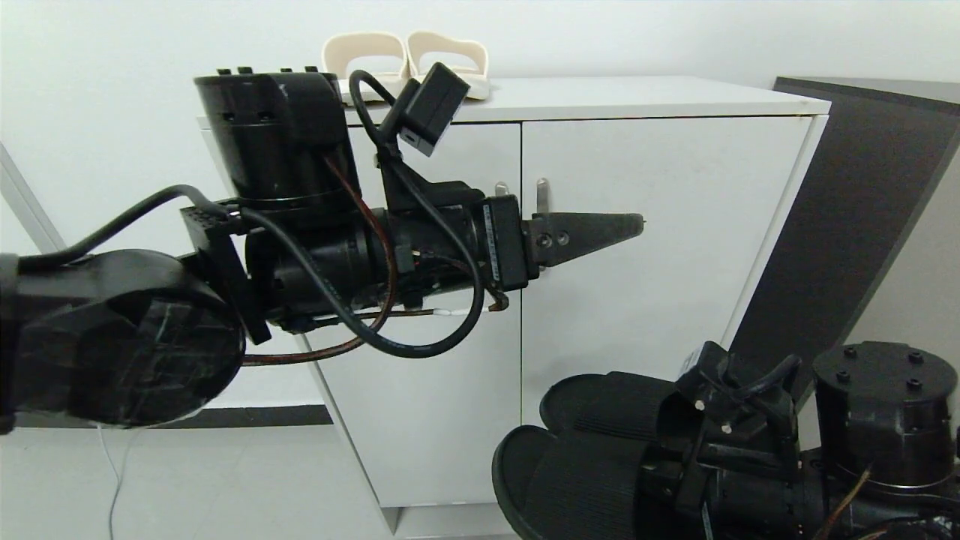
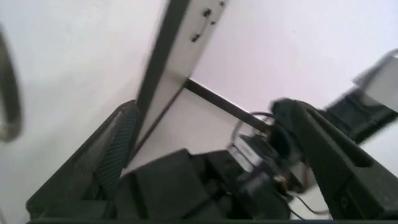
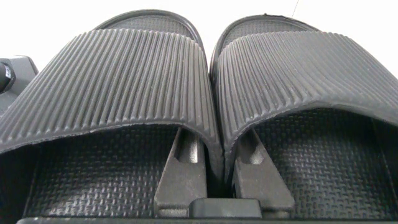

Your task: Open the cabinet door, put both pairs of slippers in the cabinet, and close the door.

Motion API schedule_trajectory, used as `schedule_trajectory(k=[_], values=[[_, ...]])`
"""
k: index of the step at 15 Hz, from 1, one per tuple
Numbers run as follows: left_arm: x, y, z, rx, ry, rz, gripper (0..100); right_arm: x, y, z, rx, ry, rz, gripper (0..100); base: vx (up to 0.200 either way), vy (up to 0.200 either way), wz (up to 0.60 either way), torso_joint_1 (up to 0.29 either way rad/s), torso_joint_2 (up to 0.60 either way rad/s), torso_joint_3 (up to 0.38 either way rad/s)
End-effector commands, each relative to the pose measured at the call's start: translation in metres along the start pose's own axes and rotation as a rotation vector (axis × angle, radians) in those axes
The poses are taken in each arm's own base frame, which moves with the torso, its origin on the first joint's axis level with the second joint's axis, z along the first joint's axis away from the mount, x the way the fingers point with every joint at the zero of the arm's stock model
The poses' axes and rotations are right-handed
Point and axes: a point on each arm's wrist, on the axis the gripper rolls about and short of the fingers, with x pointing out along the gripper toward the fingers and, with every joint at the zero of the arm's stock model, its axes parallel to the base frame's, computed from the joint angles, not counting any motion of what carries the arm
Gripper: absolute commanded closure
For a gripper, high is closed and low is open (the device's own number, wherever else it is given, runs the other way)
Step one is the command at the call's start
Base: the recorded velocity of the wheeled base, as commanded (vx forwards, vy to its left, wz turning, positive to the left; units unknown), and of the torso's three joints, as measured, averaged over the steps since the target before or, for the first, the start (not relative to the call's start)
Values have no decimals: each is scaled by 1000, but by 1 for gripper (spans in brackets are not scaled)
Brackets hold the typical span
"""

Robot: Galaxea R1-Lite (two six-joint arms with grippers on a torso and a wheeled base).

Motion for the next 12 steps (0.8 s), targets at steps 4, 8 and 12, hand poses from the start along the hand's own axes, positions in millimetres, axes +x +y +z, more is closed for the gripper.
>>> schedule_trajectory(k=[4, 8, 12], values=[[10, 31, -3, -15, -10, 111, 0, 0, 0, 0, 1, 0, 1, 100, 0, 0, 0, 0, 0, 0], [11, 45, -5, -22, -19, 184, 0, 0, 0, 0, -1, 0, 1, 100, 0, 0, 0, 0, 0, 0], [23, 55, -6, -21, -34, 229, 0, 1, 0, 0, 0, 1, -1, 100, 0, 0, 0, 0, 0, 0]])
